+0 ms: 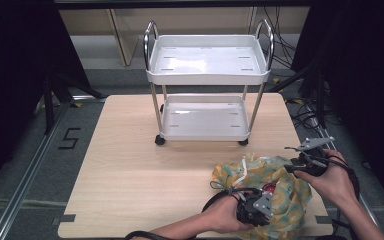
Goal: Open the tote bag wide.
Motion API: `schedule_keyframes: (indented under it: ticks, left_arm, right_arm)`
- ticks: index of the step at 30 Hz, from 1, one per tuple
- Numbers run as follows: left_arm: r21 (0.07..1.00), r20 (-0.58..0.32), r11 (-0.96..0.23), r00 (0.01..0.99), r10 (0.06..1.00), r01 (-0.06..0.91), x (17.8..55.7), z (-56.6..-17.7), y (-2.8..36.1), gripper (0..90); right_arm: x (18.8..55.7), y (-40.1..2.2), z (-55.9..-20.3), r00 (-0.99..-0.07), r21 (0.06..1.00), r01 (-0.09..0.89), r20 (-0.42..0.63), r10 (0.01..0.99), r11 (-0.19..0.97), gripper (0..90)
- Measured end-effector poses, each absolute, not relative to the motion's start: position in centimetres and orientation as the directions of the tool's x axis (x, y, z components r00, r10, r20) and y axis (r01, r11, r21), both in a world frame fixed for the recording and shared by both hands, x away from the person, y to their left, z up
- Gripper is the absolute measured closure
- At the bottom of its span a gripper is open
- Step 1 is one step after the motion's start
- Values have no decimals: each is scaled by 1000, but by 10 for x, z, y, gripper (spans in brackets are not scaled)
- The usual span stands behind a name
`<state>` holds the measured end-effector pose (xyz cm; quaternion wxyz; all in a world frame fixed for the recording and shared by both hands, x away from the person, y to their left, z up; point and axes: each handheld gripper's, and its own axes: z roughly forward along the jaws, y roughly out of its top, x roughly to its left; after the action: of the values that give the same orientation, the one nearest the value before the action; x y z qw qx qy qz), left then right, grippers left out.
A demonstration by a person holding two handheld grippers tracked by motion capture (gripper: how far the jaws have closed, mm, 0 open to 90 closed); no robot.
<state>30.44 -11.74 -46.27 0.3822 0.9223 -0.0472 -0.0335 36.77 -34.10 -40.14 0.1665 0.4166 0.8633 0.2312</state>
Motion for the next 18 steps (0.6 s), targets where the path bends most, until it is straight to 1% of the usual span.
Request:
schedule_keyframes:
  ticks: [1,3,5,6,7,8,9,10,14,15,17,18]
  left_arm:
    - [712,-28,-699,993,-115,-61,305,-462,-117,885]
    - [711,-28,-701,993,-113,-60,305,-461,-117,883]
    - [715,-31,-698,994,-104,-51,305,-461,-116,875]
    - [715,-31,-697,994,-105,-51,306,-461,-116,869]
    - [715,-31,-697,994,-105,-51,306,-461,-116,866]
    - [719,-36,-694,995,-95,-40,306,-461,-116,860]
    - [720,-37,-694,995,-90,-36,306,-460,-116,860]
    - [721,-40,-692,995,-87,-32,306,-460,-116,857]
    - [722,-31,-691,996,-83,-35,306,-460,-117,841]
    - [722,-41,-691,996,-83,-28,306,-460,-116,832]
    - [729,-50,-685,996,-69,-11,306,-458,-116,792]
    - [735,-42,-678,997,-62,-11,307,-456,-115,771]
  right_arm:
    - [358,-337,-398,-582,577,645,-54,812,501,636]
    - [355,-336,-396,-589,576,643,-49,807,504,641]
    - [349,-336,-394,-617,580,625,-41,786,522,681]
    - [343,-333,-395,-619,585,643,18,785,493,699]
    - [343,-333,-395,-619,585,643,18,785,493,699]
    - [339,-329,-396,-609,568,674,66,790,472,702]
    - [339,-329,-396,-609,568,674,66,790,472,696]
    - [339,-329,-399,-619,576,658,46,784,486,687]
    - [338,-325,-407,-608,560,681,74,791,471,615]
    - [337,-325,-408,-601,555,691,84,795,464,593]
    - [338,-327,-410,-619,540,684,75,782,490,564]
    - [337,-326,-408,-592,520,717,106,799,463,549]
